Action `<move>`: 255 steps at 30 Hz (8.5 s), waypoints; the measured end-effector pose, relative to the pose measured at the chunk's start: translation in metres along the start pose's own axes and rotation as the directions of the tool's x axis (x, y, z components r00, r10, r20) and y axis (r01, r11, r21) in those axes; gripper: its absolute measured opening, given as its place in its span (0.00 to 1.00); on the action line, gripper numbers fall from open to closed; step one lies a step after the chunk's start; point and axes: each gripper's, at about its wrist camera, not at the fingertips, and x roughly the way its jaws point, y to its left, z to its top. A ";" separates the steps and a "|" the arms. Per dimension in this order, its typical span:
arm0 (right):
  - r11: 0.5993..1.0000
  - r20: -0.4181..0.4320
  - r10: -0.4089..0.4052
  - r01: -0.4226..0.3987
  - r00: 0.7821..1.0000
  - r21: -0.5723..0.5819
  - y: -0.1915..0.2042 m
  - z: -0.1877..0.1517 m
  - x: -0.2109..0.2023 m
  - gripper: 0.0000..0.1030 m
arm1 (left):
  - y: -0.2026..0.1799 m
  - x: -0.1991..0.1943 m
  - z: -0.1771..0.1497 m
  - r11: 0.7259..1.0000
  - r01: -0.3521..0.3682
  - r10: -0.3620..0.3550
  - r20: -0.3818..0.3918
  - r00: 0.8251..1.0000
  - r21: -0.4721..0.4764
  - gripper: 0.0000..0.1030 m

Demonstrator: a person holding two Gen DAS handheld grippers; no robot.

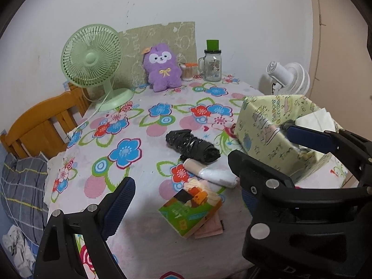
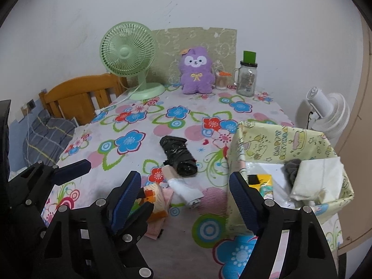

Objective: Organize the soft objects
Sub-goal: 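Move both tools toward the rolled white item and green tissue pack, then grasp the rolled white-pink item with the right tool while the left tool grasps the green tissue pack, then carry the rolled item with the right tool while the left tool carries the tissue pack to the box, then lower the rolled item into the yellow box while the left tool releases the tissue pack inside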

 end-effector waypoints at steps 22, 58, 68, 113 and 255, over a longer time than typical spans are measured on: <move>0.997 -0.084 -0.061 0.057 0.995 -0.050 0.017 -0.014 0.049 0.70 | 0.027 0.046 -0.024 0.998 0.007 -0.015 -0.114 0.993 -0.066 0.91; 0.999 -0.205 0.041 -0.035 0.978 0.032 0.017 -0.014 0.114 0.55 | 0.043 0.075 -0.029 0.993 0.029 -0.046 -0.147 0.988 -0.117 1.00; 0.999 -0.187 0.040 -0.034 0.981 0.033 0.015 -0.012 0.105 0.47 | 0.041 0.074 -0.025 0.995 0.027 -0.041 -0.146 0.988 -0.101 0.99; 0.999 -0.216 0.017 -0.006 0.976 0.051 0.016 -0.008 0.120 0.48 | 0.065 0.088 -0.027 0.988 -0.034 0.006 -0.180 0.984 -0.153 0.66; 0.954 -0.054 -0.184 0.192 0.981 0.232 -0.185 0.017 0.001 0.23 | -0.151 0.057 0.080 0.977 0.138 -0.138 -0.010 0.990 0.162 0.88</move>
